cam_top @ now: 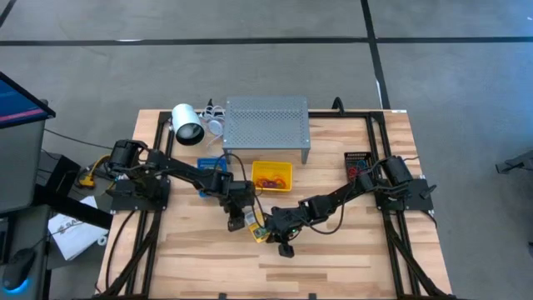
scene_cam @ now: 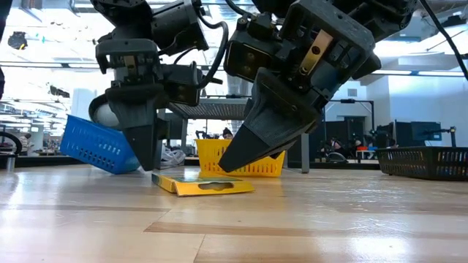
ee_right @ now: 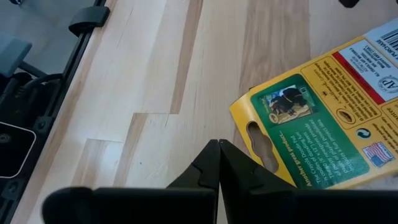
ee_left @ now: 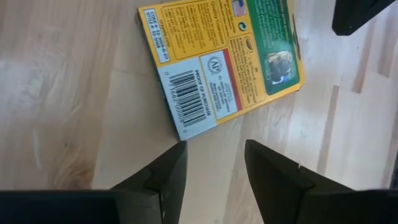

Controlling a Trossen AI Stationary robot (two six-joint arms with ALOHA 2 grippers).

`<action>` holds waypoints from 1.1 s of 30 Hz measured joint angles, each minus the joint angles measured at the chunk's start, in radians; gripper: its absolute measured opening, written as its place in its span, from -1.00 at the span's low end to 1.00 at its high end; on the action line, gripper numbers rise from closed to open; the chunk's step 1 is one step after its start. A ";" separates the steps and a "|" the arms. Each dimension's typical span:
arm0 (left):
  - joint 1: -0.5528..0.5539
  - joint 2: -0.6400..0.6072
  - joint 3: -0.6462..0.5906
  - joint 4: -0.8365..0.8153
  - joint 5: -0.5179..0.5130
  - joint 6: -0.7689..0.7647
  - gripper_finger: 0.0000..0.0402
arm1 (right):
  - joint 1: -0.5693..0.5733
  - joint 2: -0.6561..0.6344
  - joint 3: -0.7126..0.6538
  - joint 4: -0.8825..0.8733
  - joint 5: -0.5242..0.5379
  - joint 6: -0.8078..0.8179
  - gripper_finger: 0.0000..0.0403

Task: Pick & Place Office Desk Supplies
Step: Put the crayon box into the blue bin

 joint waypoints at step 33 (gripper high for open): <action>0.000 0.022 0.001 0.097 -0.052 -0.094 -0.21 | 0.002 0.000 0.000 0.000 -0.029 0.008 -1.00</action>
